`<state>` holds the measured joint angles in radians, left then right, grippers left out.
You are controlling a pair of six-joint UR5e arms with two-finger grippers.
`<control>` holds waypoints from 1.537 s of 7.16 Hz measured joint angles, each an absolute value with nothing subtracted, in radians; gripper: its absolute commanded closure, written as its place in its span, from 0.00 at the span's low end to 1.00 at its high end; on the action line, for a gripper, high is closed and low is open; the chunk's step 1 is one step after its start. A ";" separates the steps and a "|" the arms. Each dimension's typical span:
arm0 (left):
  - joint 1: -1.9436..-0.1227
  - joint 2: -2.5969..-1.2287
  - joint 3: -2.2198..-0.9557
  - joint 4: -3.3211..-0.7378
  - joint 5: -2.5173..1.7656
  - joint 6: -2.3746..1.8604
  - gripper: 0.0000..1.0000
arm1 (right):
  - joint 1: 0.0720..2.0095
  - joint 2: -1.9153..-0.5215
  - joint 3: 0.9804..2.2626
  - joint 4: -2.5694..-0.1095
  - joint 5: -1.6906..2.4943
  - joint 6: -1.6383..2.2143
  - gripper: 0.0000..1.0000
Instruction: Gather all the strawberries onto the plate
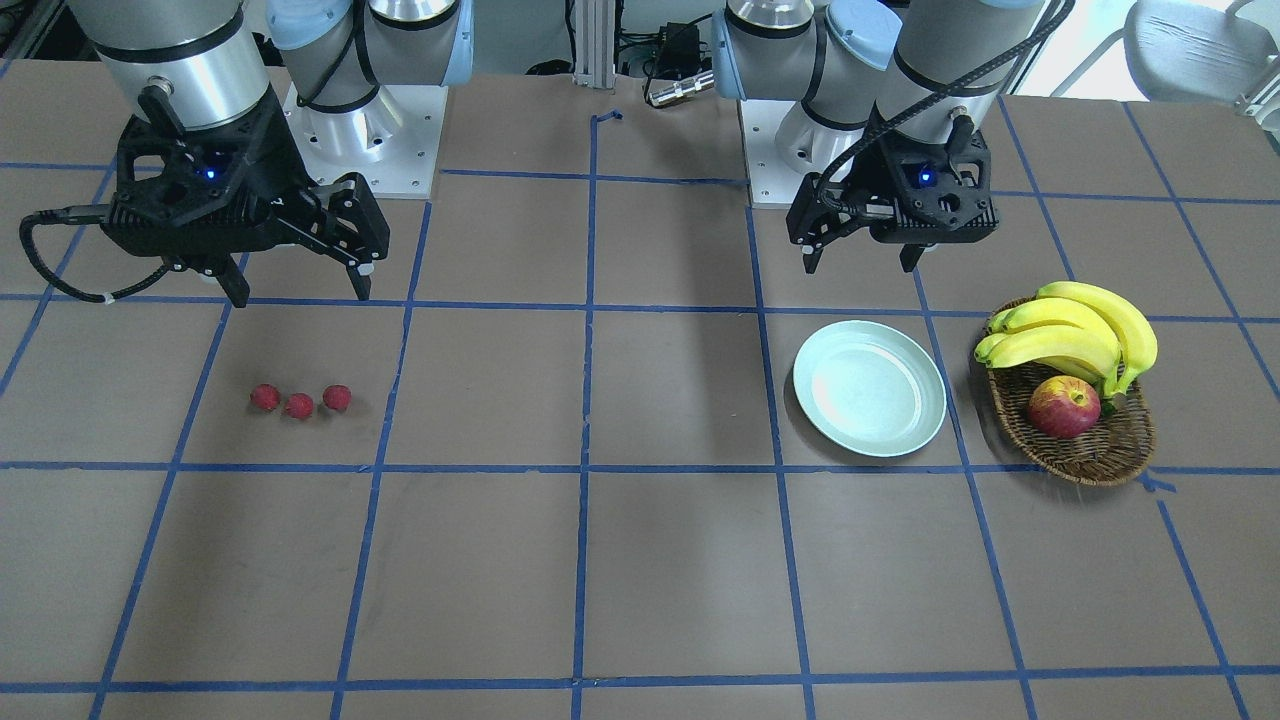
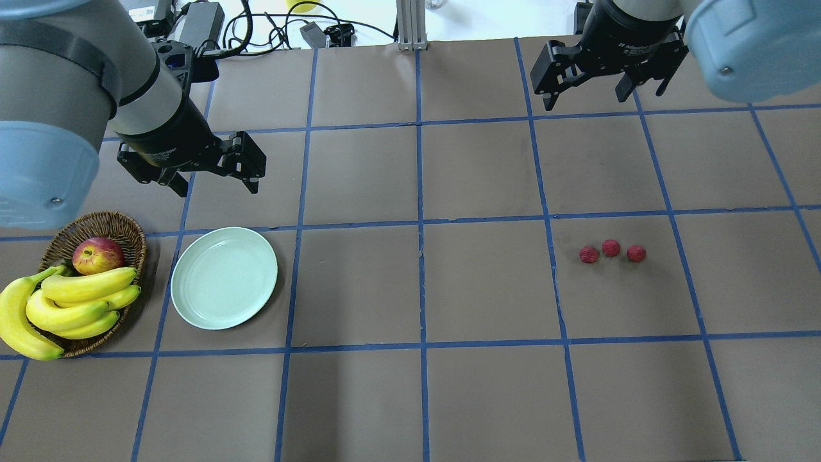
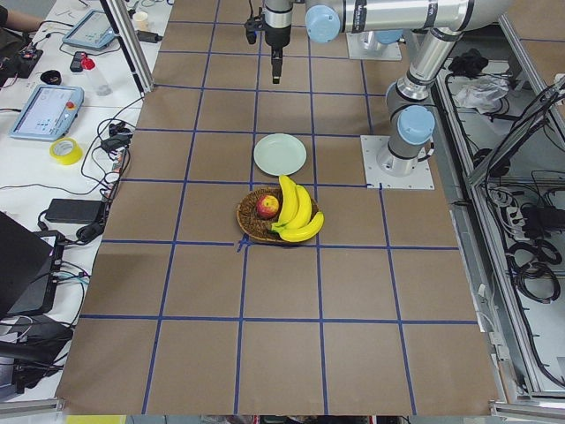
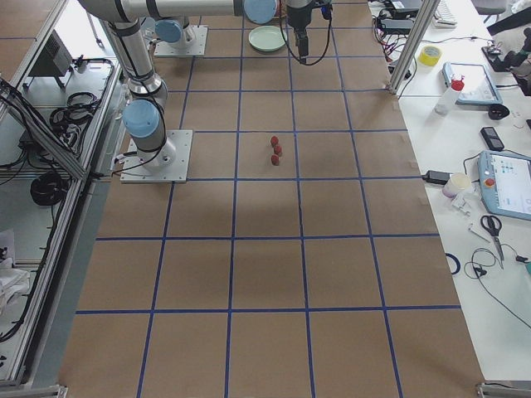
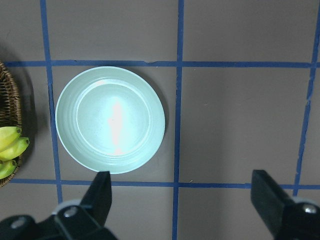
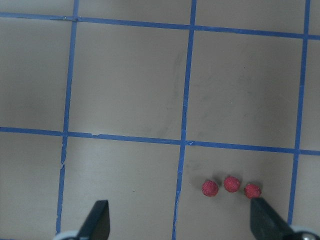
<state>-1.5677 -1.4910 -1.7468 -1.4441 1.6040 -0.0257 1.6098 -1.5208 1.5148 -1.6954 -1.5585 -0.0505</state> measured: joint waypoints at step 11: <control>-1.606 -1.494 -1.753 -1.415 1.605 -0.034 0.00 | 1.532 -1.509 1.740 -1.635 -1.556 -0.849 0.00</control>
<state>-1.6060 -1.4940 -1.7525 -1.4148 1.6046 -0.0335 1.5322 -1.5092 1.7404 -1.6350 -1.5558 -0.8495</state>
